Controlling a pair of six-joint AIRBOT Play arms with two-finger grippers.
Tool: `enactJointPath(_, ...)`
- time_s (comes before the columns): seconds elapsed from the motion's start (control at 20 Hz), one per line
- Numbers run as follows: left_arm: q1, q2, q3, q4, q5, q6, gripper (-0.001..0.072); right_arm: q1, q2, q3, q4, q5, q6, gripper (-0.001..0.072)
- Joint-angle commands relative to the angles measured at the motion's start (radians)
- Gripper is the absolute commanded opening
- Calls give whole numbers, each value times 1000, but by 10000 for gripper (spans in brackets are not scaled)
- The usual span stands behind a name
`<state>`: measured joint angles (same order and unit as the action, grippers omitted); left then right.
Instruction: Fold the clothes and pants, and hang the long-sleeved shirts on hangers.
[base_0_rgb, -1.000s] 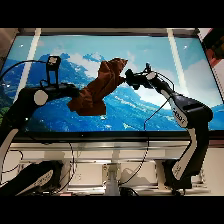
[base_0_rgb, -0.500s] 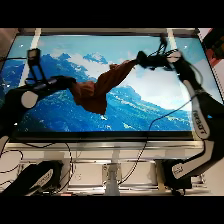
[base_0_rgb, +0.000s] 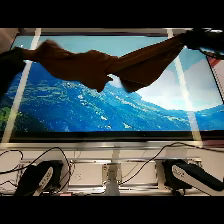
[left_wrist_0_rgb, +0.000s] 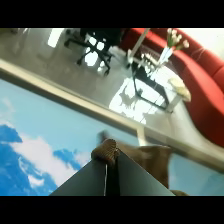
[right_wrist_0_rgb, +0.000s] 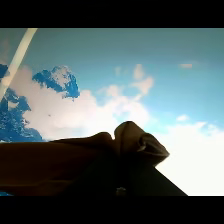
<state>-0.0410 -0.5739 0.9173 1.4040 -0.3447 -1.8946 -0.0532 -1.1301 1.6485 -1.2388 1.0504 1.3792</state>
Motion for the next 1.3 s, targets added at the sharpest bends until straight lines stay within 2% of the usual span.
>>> enactJointPath(0.0,26,84,1,1,21,-58,19,-8,164,1,-83,88,-36,18)
enactJointPath(0.25,26,174,1,1,19,-58,19,-8,315,1,-85,253,-43,18)
enactJointPath(0.35,26,214,1,1,-26,-58,18,-8,369,1,-85,318,-42,18)
enactJointPath(0.6,26,216,-6,2,-462,-58,18,-8,417,-6,-76,408,-30,18)
enactJointPath(0.7,25,163,-30,-11,-505,-58,19,-8,394,-61,-73,397,-28,18)
enactJointPath(0.85,25,23,-78,-98,-457,-58,19,-8,322,-188,-66,357,-27,18)
enactJointPath(0.95,25,-106,-89,-135,-378,-58,19,-8,254,-289,-58,233,-27,18)
enactJointPath(1.05,23,-235,-89,-197,-234,-58,19,-8,178,-383,-39,82,-27,18)
enactJointPath(1.15,13,-356,-89,-323,-32,-58,19,-8,88,-448,-5,-66,-27,18)
enactJointPath(1.25,-11,-455,-89,-362,153,-58,19,-8,-8,-463,32,-209,-27,18)
